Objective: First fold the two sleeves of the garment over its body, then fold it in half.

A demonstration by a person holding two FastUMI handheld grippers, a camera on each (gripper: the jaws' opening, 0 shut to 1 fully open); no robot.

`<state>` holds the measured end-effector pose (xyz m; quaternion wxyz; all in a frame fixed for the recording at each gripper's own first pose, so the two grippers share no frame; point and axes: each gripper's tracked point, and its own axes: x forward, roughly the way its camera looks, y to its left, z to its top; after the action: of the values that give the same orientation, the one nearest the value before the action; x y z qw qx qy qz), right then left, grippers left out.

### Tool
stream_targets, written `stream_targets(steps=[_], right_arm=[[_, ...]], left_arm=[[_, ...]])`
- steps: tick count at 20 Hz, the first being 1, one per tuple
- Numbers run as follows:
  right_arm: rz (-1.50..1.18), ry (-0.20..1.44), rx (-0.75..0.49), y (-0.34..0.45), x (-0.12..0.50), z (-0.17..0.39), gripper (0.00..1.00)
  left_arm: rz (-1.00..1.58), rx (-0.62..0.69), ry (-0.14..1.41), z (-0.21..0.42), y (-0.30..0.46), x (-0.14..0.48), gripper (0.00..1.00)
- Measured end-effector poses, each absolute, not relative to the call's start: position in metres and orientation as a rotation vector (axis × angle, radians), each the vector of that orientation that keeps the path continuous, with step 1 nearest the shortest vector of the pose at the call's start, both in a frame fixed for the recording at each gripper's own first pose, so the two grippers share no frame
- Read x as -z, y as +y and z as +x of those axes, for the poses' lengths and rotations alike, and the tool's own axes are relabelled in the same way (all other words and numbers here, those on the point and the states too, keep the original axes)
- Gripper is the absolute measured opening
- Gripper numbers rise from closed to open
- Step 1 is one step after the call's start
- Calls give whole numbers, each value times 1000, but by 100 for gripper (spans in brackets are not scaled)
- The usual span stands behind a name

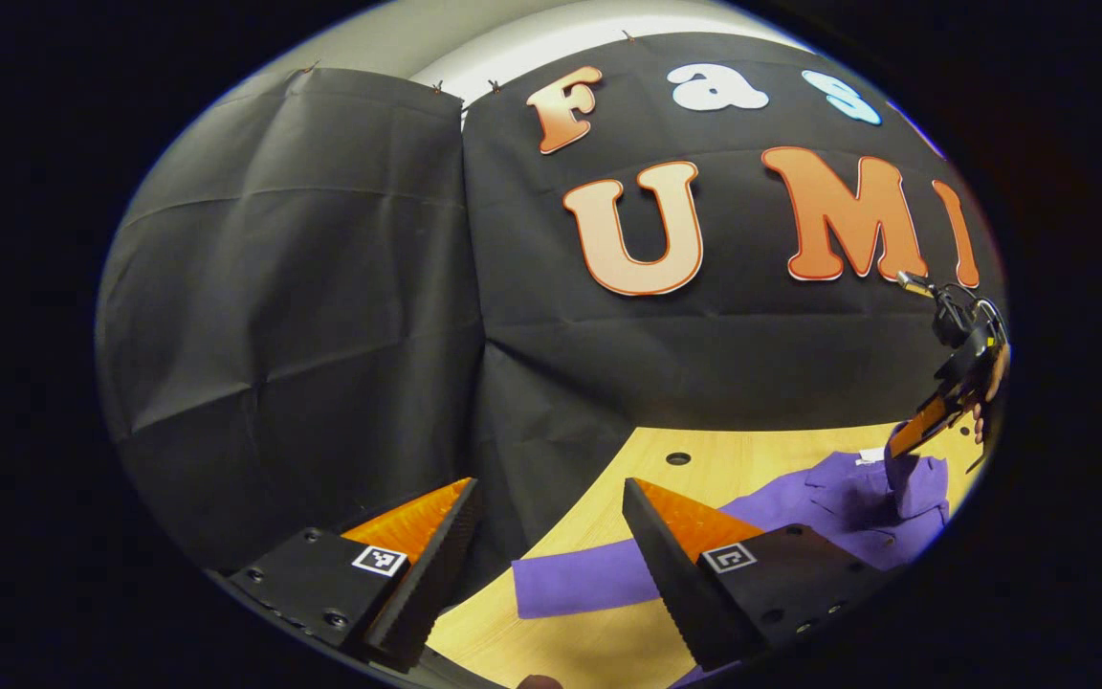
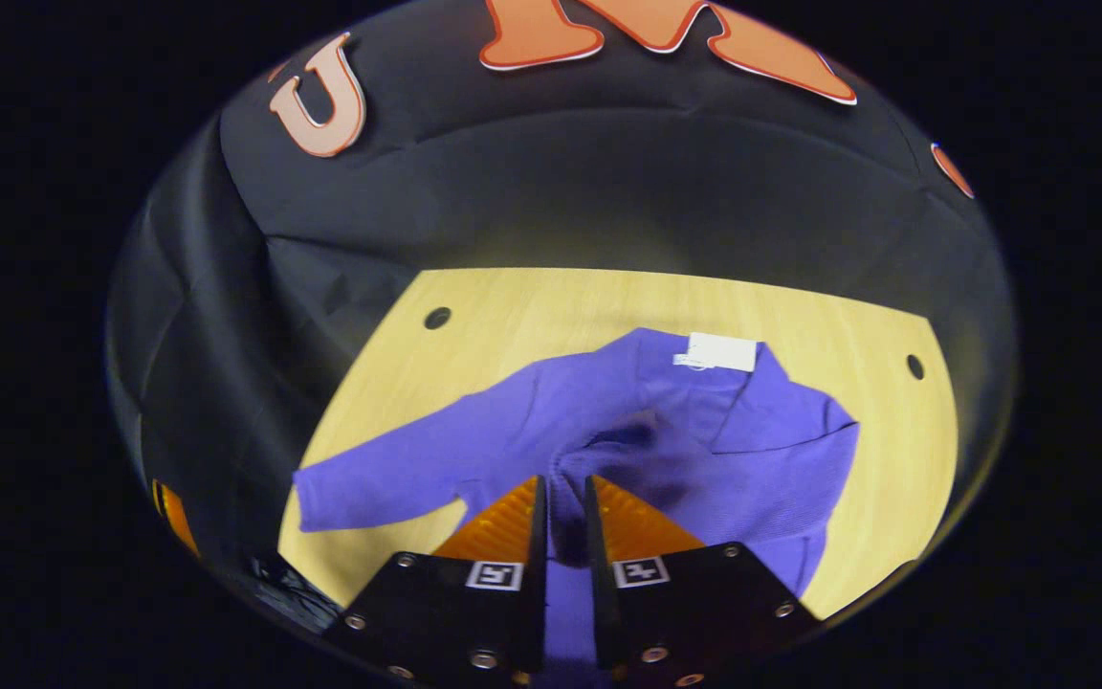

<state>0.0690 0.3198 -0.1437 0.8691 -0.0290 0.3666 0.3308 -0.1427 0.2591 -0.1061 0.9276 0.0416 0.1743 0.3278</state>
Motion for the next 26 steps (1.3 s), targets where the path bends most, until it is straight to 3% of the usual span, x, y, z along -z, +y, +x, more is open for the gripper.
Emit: stream_targets(steps=[1, 2, 3, 4, 5, 6, 7, 8, 12, 19, 26], right_arm=[[-37, 752, -721, 326, 139, 63, 39], [-28, 725, -734, 326, 132, 61, 45], [-27, 680, -749, 324, 124, 61, 40], [-31, 634, -749, 318, 114, 62, 70], [-35, 583, -747, 309, 103, 63, 67], [-37, 535, -728, 298, 92, 69, 70], [-36, 492, -707, 285, 84, 73, 83], [-32, 452, -676, 269, 75, 78, 89], [-30, 354, -565, 206, 54, 92, 95], [-49, 237, -416, 122, 32, 85, 95], [-56, 247, -262, 64, 46, 58, 95]], left_arm=[[78, -673, 366, -141, 262, 109, 96], [68, -671, 374, -140, 264, 114, 98], [56, -670, 384, -138, 267, 117, 96], [44, -663, 398, -137, 269, 124, 96], [29, -659, 420, -135, 272, 133, 96], [7, -655, 444, -133, 276, 140, 96], [-27, -648, 472, -131, 280, 148, 99], [-54, -646, 498, -130, 286, 160, 96], [-213, -630, 669, -128, 302, 213, 96], [-462, -652, 971, -135, 329, 306, 98], [-581, -529, 1288, -133, 327, 399, 98]])
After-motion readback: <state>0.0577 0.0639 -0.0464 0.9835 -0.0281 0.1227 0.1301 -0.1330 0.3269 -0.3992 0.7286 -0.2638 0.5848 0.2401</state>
